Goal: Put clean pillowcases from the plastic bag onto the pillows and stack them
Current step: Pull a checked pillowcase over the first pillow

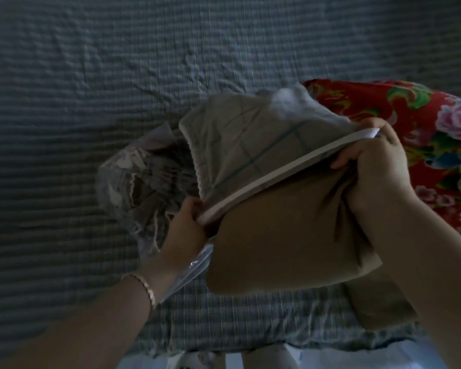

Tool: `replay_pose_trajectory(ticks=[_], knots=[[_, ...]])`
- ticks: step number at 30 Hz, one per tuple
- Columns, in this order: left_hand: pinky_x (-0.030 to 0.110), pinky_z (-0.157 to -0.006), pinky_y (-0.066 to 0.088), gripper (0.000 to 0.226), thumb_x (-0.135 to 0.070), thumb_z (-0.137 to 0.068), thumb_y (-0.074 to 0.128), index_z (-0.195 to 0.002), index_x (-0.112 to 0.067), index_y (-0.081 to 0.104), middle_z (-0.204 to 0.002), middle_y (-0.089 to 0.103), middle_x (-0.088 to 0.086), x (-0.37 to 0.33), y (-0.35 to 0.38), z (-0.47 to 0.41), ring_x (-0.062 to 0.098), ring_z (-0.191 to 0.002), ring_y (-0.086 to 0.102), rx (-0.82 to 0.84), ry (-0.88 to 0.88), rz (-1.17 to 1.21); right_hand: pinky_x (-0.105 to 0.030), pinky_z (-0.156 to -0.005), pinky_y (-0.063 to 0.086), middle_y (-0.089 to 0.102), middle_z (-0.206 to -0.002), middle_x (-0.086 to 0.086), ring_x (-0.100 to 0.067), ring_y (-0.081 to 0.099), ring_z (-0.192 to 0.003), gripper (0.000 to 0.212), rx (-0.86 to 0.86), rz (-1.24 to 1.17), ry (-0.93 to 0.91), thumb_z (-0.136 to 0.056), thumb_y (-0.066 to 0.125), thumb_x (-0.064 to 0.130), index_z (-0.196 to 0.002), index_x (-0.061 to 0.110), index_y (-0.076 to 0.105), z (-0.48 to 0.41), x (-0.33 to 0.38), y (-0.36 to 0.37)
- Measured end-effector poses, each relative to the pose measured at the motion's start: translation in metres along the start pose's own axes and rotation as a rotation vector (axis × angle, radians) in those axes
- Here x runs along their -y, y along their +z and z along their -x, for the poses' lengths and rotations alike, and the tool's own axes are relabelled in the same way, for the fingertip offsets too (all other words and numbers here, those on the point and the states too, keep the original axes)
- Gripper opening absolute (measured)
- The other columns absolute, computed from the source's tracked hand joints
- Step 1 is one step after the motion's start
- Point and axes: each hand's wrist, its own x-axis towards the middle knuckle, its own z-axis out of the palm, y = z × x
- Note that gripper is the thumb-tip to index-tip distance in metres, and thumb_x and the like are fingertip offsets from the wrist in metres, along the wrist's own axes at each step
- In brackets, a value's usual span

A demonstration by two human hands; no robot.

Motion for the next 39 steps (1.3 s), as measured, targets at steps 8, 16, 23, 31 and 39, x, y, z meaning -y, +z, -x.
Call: replay_pose_trajectory(ticks=[8,16,23,31,39], knots=[[0.028,-0.051,0.029,0.036,-0.027,-0.067,0.059,-0.048,-0.011,0.033,-0.057,0.052,0.007,0.046,-0.014,0.030,0.017,-0.055,0.044,0.291,-0.067,-0.284,-0.024,-0.052,0.049,0.055,-0.082,-0.008,-0.024,0.056,-0.080,0.052,0.006,-0.014,0.101,-0.040,0.035,-0.010,-0.081,0.016,0.052,-0.007,-0.019,0.009],[0.013,-0.061,0.038,0.025,-0.002,-0.092,0.048,-0.083,-0.025,0.051,-0.073,0.047,-0.017,0.048,-0.043,0.055,-0.002,-0.067,0.046,0.285,0.023,-0.233,-0.033,-0.059,0.048,0.052,-0.081,-0.010,-0.028,0.053,-0.079,0.041,0.036,0.100,0.093,-0.060,0.033,-0.015,-0.079,0.016,0.050,-0.021,-0.042,0.006],[0.010,-0.060,0.041,0.019,-0.012,-0.085,0.062,-0.070,-0.023,0.063,-0.062,0.062,-0.012,0.063,-0.010,0.003,0.007,-0.066,0.056,0.504,-0.408,0.045,-0.033,-0.065,0.046,0.058,-0.071,-0.009,-0.027,0.053,-0.079,0.028,-0.097,0.554,0.439,-0.064,0.053,-0.017,-0.068,0.011,0.058,-0.024,-0.152,-0.048],[0.033,-0.100,0.043,0.083,-0.059,-0.069,0.070,-0.125,-0.001,0.052,-0.127,0.055,0.009,0.065,0.086,-0.090,0.027,-0.117,0.054,0.185,-0.630,0.135,-0.032,-0.065,0.040,0.063,-0.083,-0.015,-0.028,0.053,-0.078,0.021,-0.025,0.739,0.421,-0.077,0.052,-0.011,-0.082,0.007,0.061,-0.035,-0.190,-0.077],[0.026,-0.054,0.036,0.031,-0.029,-0.072,0.069,-0.086,-0.001,0.063,-0.070,0.056,0.010,0.009,0.037,-0.051,0.026,-0.070,0.056,-0.059,-0.465,0.080,-0.027,-0.053,0.029,0.049,-0.068,-0.005,-0.019,0.045,-0.063,0.022,0.166,0.852,0.394,-0.078,0.042,-0.011,-0.074,0.010,0.049,-0.030,-0.194,-0.075]])
